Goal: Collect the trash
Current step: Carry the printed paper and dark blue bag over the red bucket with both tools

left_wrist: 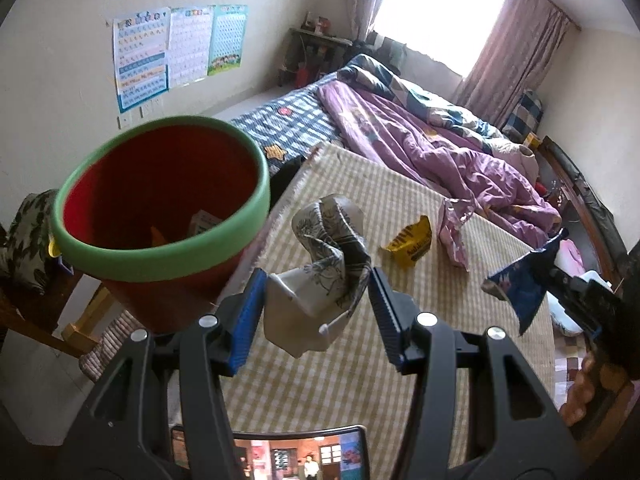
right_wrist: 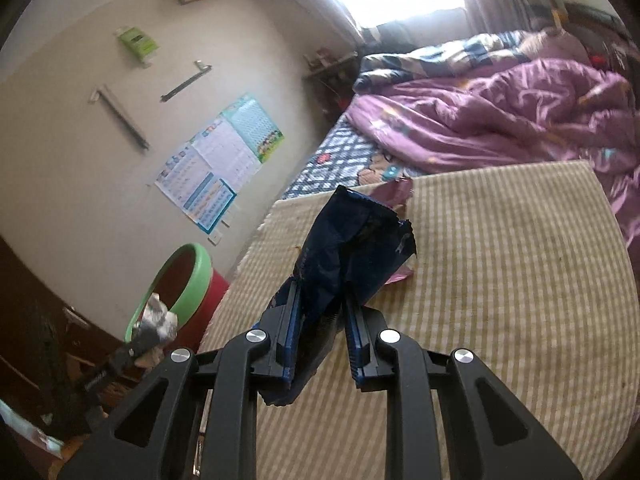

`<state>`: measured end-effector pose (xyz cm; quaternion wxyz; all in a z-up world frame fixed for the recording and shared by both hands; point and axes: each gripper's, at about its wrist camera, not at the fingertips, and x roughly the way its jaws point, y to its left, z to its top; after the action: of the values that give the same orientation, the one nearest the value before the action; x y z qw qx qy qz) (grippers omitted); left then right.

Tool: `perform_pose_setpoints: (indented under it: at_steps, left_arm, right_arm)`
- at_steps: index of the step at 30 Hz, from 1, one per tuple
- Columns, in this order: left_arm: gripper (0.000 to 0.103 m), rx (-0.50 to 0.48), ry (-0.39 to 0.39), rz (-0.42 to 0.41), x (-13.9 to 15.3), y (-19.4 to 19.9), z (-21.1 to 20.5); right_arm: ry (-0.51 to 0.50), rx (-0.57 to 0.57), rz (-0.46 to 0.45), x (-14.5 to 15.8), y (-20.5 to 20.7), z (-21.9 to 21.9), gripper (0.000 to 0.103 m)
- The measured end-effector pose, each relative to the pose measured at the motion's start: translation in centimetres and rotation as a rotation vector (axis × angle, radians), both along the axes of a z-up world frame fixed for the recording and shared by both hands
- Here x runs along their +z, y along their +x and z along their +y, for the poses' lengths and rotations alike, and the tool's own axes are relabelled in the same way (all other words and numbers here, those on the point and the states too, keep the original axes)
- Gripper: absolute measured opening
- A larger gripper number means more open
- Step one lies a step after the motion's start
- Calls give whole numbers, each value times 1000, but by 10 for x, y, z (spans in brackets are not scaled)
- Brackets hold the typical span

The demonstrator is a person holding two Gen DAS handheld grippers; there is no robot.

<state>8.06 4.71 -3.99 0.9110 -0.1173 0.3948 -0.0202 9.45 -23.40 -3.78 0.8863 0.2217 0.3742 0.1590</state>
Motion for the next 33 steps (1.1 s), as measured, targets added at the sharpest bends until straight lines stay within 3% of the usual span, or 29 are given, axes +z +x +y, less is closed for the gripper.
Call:
perform_pose_setpoints:
  at_steps: [33]
  left_arm:
    - [50, -20, -23, -20, -4, -15, 78]
  right_arm:
    - [-12, 47, -36, 18, -7, 102, 21]
